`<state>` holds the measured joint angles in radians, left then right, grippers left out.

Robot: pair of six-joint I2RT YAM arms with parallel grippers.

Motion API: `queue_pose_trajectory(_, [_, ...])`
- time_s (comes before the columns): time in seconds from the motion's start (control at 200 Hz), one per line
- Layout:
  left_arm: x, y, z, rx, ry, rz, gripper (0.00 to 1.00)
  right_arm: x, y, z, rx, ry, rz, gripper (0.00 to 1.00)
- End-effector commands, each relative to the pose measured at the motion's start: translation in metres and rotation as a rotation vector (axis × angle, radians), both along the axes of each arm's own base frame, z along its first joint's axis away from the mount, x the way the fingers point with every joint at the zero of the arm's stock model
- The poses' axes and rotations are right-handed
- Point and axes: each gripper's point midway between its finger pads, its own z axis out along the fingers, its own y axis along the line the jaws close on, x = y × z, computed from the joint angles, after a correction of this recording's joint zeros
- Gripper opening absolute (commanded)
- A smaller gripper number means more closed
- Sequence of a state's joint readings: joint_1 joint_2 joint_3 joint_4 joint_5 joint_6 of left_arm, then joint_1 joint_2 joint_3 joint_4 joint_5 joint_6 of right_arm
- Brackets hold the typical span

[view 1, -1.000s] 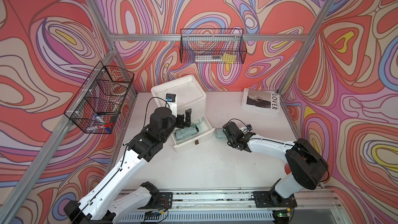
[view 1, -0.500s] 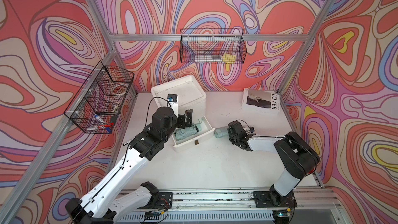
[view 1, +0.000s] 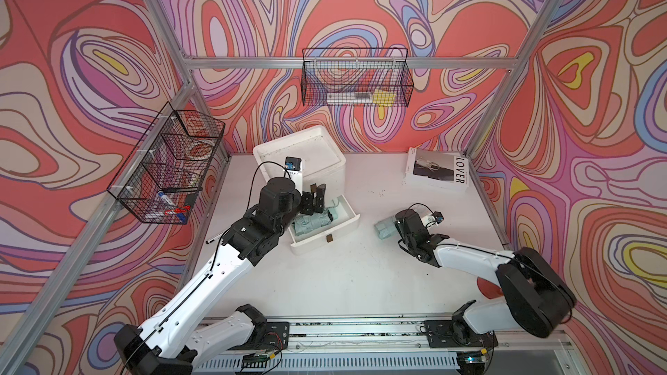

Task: Place the umbrella in the drawer by color
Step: Pick up the umbrella from the center of the board.

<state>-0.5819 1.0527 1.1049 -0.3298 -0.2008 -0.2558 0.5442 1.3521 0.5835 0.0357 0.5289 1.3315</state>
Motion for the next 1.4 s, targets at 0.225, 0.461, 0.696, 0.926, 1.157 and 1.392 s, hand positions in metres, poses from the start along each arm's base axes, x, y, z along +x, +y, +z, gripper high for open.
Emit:
queue_pose_trajectory(0.225, [-0.020,-0.056,0.007,-0.091,0.014,-0.321,0.99,-0.035,0.007,0.143,-0.481,-0.434,0.481,0.00])
queue_pose_trajectory(0.461, [-0.044,-0.113,0.011,-0.282,0.047,-0.611,0.93,-0.078,0.071,0.191,-0.330,-0.755,0.857,0.00])
queue_pose_trajectory(0.696, [-0.081,-0.170,-0.004,-0.299,0.009,-0.852,0.91,-0.122,0.107,0.211,-0.156,-0.986,1.105,0.00])
queue_pose_trajectory(0.926, [-0.106,-0.207,-0.031,-0.197,0.056,-0.988,0.87,-0.142,0.115,0.220,-0.039,-1.098,1.176,0.00])
queue_pose_trajectory(1.157, [-0.105,-0.209,-0.051,-0.168,0.111,-0.962,0.75,-0.142,0.106,0.221,-0.067,-1.095,1.127,0.00])
queue_pose_trajectory(1.392, [-0.117,-0.206,-0.065,-0.153,0.164,-0.988,0.63,-0.143,0.100,0.223,-0.098,-1.101,1.104,0.00])
